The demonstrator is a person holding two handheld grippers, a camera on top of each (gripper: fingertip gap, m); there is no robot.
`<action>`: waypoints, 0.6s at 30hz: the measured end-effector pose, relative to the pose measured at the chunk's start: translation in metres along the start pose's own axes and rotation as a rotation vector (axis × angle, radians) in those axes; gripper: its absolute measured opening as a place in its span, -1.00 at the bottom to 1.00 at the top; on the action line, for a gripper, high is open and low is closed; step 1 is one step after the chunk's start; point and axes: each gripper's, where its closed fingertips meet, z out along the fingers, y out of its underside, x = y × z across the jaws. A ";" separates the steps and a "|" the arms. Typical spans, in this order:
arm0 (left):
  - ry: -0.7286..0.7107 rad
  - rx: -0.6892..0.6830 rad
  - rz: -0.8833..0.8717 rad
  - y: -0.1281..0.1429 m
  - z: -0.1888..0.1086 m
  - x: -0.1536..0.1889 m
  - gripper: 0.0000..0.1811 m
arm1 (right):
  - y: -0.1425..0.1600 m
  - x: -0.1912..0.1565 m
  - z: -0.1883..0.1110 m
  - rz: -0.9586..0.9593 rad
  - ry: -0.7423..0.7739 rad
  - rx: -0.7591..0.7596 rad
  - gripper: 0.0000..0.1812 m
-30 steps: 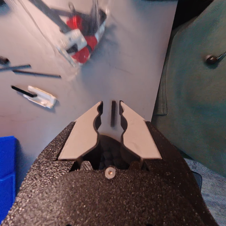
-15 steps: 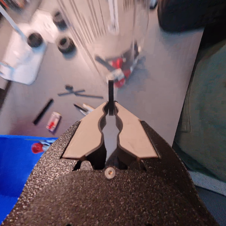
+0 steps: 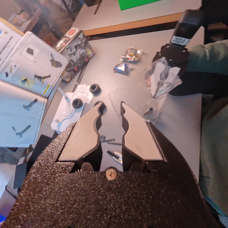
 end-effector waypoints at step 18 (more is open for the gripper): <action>-0.110 -0.399 -0.558 0.265 0.080 0.025 -0.51 | 0.001 0.003 0.000 0.031 -0.004 0.014 -1.00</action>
